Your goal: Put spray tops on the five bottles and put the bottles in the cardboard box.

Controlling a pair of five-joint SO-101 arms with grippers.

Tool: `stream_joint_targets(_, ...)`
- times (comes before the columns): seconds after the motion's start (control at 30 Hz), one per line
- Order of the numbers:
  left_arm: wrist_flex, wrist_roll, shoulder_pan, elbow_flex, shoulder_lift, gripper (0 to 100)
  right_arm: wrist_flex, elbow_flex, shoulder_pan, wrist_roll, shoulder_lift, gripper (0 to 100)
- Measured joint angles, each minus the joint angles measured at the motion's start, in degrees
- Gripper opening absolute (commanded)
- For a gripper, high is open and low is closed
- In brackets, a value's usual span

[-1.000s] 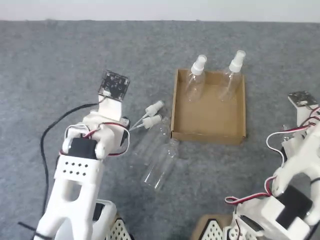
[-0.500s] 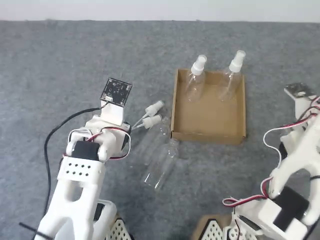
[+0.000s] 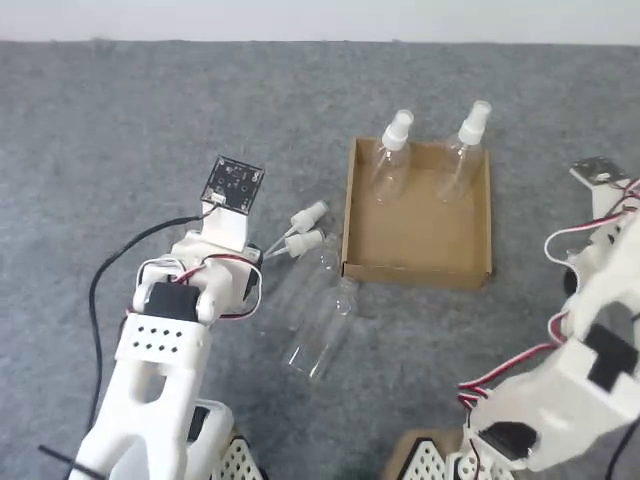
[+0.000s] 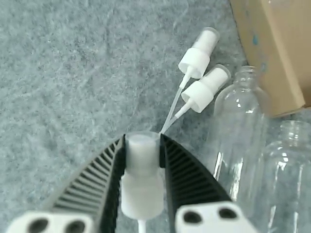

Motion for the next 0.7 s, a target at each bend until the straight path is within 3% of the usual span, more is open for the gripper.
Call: stream_joint_targets(0.7, 0.0, 0.0, 0.0, 0.2, 0.0, 1, -2.1, -3.9, -3.0, -2.1, 8.1, 24.9)
